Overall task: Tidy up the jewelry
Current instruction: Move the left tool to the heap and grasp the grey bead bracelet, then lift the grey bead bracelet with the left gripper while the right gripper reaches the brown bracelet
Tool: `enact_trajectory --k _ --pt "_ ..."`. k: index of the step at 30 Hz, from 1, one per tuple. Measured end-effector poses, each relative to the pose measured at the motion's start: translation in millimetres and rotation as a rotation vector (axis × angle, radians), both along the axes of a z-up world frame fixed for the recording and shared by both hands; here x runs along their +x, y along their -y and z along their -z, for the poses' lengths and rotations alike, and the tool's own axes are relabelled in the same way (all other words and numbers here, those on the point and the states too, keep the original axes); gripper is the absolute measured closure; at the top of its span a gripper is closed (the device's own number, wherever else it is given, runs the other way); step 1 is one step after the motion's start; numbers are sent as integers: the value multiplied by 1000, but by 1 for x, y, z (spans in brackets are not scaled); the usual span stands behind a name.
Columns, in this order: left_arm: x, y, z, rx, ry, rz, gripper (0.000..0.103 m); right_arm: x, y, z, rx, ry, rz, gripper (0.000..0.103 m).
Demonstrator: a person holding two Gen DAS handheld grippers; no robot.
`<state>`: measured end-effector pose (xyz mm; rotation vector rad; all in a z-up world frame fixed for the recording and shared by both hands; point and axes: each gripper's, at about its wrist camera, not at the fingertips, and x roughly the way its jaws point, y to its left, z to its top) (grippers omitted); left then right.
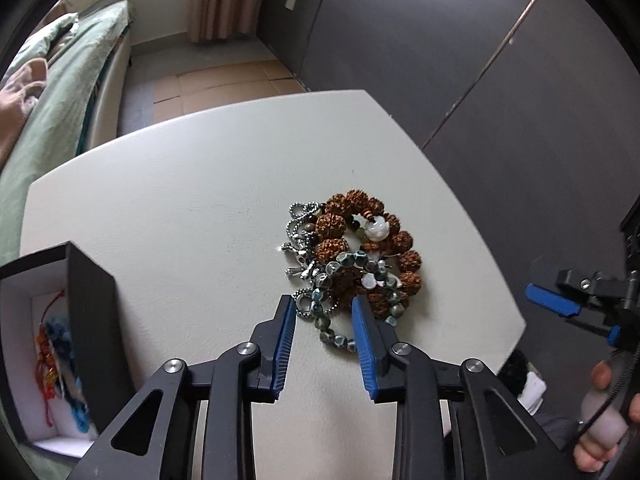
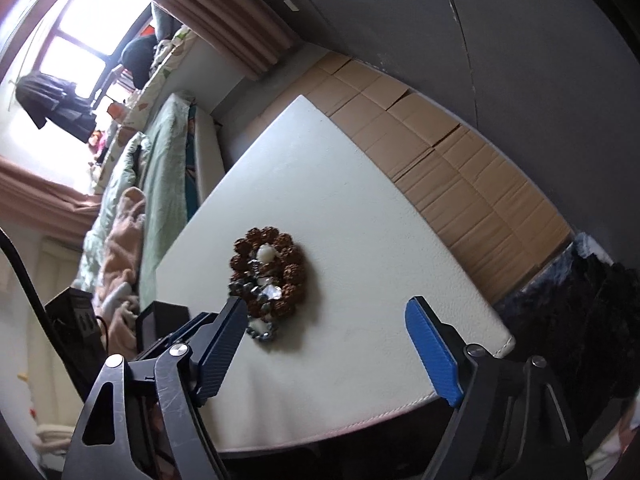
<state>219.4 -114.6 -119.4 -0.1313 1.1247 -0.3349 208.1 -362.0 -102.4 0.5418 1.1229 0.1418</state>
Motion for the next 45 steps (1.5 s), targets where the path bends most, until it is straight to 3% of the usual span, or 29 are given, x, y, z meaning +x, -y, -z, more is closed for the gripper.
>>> enact_trajectory --k 6,13,14,18,31,33,35,39,40,41,45 --pt "5 9 8 41 1 29 75 8 -4 4 -16 -14 -8 21" --pt "12 12 15 38 0 51 86 25 -22 12 -71 -41 -36 22" --pt "13 12 16 31 -5 59 93 27 -26 14 -84 -48 -45 25" --pt "13 12 19 40 -7 75 93 38 -47 22 -133 -79 -89 32" --pt "5 -18 -34 -71 81 29 94 56 -75 31 -272 -93 -171 39" --pt "6 -23 -39 -77 90 14 94 57 -83 34 -284 -105 -193 42" --pt "7 -29 -43 -79 94 -5 94 57 -88 38 -283 -120 -217 54" --pt "6 -38 -48 -87 96 -38 94 58 -86 41 -282 -107 -218 56" --pt "5 -40 -50 -88 99 -41 94 59 -84 41 -267 -102 -218 66" --pt "2 -43 -52 -88 103 -43 94 60 -82 42 -236 -107 -217 83" --pt "-5 -49 -58 -93 117 -53 94 56 -69 40 -191 -110 -190 83"
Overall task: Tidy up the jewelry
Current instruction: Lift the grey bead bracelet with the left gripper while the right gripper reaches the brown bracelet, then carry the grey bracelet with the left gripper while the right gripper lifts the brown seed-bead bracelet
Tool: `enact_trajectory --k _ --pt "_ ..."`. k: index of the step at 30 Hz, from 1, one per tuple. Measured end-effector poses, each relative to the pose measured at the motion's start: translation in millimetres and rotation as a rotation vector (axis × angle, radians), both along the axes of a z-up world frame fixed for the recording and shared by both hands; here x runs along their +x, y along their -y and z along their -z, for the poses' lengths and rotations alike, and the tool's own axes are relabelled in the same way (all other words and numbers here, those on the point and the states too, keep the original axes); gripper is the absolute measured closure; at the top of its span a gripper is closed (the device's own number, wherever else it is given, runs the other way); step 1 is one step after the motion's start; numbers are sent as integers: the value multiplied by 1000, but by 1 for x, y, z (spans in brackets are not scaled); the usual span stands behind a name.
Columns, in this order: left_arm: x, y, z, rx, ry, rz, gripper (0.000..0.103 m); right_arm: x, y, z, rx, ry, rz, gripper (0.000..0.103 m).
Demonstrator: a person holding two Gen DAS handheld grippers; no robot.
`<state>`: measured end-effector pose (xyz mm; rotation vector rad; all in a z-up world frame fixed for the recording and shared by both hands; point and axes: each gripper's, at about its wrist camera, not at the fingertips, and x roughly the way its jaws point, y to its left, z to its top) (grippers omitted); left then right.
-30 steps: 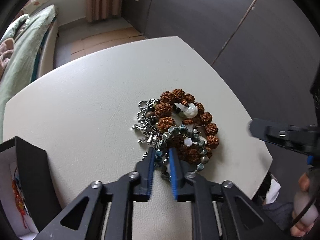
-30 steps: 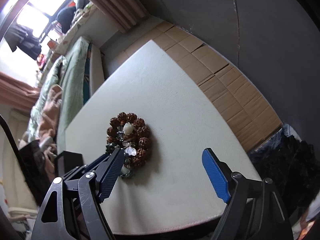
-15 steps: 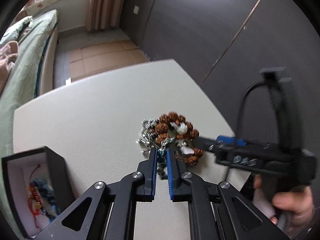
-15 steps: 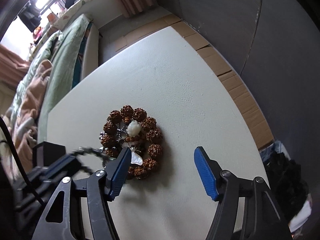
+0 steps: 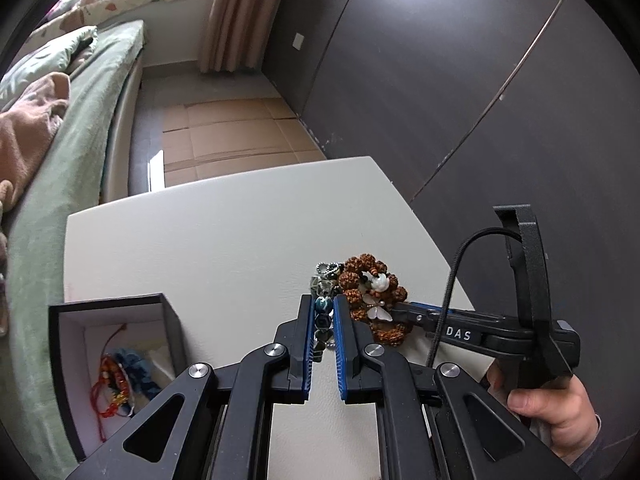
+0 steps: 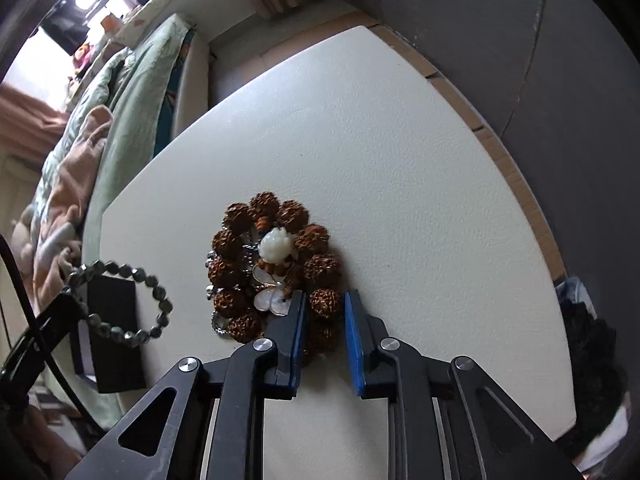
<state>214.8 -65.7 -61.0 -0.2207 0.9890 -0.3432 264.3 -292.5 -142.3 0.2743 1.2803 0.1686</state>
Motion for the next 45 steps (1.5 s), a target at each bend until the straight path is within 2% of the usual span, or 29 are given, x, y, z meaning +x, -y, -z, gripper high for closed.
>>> enact_trajectory --k 7,12,25,36,39,42,45 --pt "-10 -17 -14 -28 29 -31 94 -18 10 -21 93 74 18 83" --pt "-20 -32 -27 -54 59 -60 94 -31 10 -43 174 163 0 84" --pt "-43 -70 -47 -88 110 -137 94 -58 -22 -85 281 350 -47 84" --pt "-57 -102 -39 -42 99 -209 93 -79 -44 -98 337 400 -114 84" --pt "-57 -109 -35 -73 89 -225 94 -82 -51 -99 340 403 -135 84" --pt "-56 -113 -32 -139 90 -222 94 -85 -58 -99 337 407 -158 84" --pt "-55 -112 -31 -129 75 -221 93 -88 -65 -98 341 404 -174 84"
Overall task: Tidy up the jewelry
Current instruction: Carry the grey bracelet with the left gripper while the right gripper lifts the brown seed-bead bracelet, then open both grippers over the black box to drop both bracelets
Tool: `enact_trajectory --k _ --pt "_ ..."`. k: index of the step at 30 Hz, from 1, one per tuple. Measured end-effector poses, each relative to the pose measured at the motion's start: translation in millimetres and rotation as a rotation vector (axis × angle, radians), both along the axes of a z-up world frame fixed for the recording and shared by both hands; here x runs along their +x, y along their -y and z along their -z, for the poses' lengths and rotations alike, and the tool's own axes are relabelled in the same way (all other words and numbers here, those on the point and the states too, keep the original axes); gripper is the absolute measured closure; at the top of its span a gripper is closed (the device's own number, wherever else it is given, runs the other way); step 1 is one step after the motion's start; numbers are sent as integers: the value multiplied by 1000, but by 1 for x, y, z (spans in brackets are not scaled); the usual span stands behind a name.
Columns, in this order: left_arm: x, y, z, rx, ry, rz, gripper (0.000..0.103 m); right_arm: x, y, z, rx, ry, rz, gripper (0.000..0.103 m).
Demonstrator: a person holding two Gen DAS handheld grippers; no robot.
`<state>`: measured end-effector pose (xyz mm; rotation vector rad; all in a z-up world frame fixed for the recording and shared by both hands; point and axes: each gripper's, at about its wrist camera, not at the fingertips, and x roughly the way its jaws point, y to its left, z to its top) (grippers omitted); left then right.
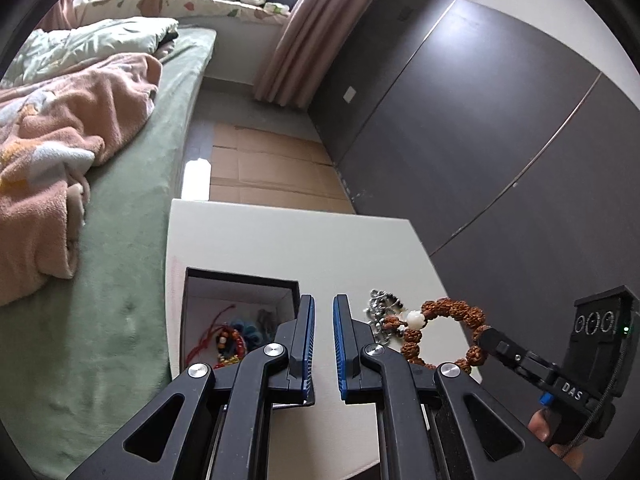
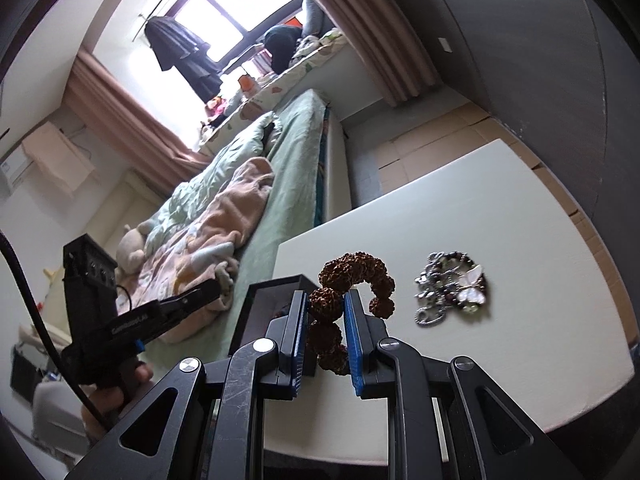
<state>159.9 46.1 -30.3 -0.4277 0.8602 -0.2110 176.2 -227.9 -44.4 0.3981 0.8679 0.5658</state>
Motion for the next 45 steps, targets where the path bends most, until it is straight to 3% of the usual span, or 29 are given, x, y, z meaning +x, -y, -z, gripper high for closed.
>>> enact_trajectory --k 3,4,5,7,8,22,28,31,33,35,40,43,45 --pt "3 -2 3 24 -45 -19 91 -1 -7 1 2 -3 -24 84" --pt "3 -2 4 30 -52 -23 81 -2 -10 1 3 -1 -35 84" --pt "2 -3 3 39 -56 -30 59 -2 -14 -1 2 3 -48 84" --pt "-2 -6 0 41 -38 -48 34 -4 -25 -5 -7 19 -78 84" --pt "-5 -9 -4 39 -19 -60 32 -4 -31 -7 -13 26 -91 83" --pt "-24 -56 -15 69 -1 -152 32 11 -114 -11 -136 44 -224 84" --pt "-30 -71 -16 52 3 -181 32 19 -145 -5 -286 81 -238 83" --pt "-31 -74 -17 44 6 -189 32 24 -161 6 -235 40 -334 82" --pt "-31 -77 -17 40 6 -194 32 26 -166 13 -180 -17 -383 76" --pt "-31 -77 -15 39 1 -194 32 25 -160 12 -178 -13 -354 63" --pt "-30 -71 -15 47 2 -177 32 22 -134 0 -177 -10 -308 59" --pt "-29 -66 -15 43 3 -165 32 16 -115 -10 -197 17 -260 43" --pt "-28 -60 -16 44 7 -153 32 16 -103 -15 -207 19 -229 41"
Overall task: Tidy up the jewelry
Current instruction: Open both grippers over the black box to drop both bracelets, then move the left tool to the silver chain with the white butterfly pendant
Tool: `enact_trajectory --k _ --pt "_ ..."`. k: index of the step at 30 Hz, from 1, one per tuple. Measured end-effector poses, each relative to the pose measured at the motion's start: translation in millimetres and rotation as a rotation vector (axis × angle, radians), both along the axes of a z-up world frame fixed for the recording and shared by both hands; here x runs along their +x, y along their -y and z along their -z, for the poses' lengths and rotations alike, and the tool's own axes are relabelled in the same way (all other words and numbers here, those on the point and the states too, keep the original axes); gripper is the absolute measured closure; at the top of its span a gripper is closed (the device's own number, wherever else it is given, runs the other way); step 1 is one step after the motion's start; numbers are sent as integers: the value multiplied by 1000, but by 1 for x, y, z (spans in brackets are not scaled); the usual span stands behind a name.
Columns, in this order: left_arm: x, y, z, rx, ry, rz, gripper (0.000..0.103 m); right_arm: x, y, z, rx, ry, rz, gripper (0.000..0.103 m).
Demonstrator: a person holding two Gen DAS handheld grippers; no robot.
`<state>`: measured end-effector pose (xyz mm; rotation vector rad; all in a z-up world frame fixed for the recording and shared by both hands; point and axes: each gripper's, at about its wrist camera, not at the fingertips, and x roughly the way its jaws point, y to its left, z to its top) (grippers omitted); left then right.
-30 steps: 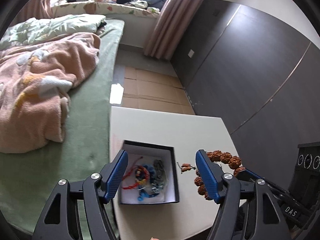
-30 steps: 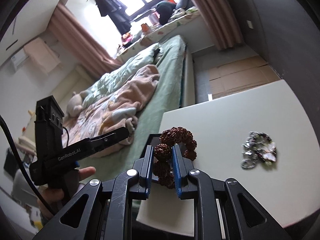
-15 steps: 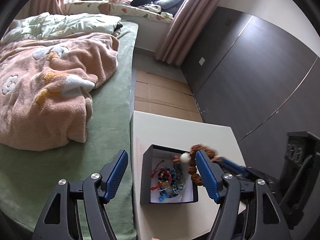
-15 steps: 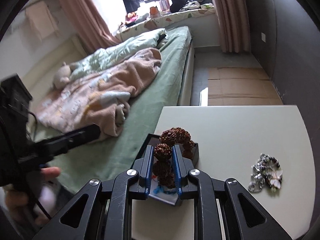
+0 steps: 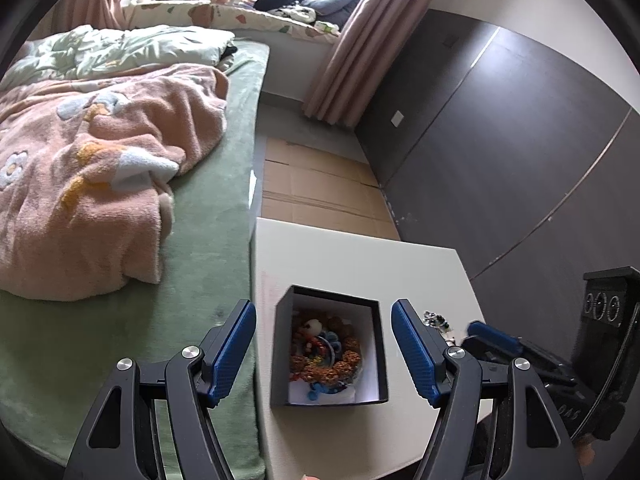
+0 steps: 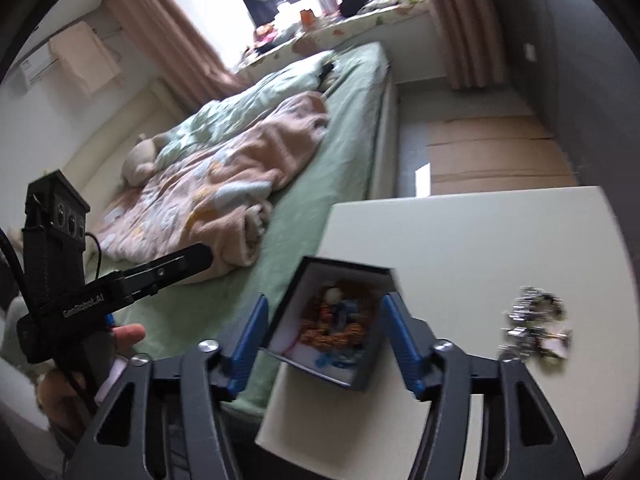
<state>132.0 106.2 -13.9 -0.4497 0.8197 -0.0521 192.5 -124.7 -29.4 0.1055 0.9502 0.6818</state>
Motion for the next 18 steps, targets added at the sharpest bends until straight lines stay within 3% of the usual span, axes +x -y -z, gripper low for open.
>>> enact_trajectory --k 4,8,18 --pt "1 14 -4 7 15 23 28 1 28 -10 -19 6 59 41" --pt "3 29 -6 24 27 44 23 4 59 -13 -19 4 137 24" --pt "16 79 -1 51 15 151 23 1 120 3 -13 -41 273 23"
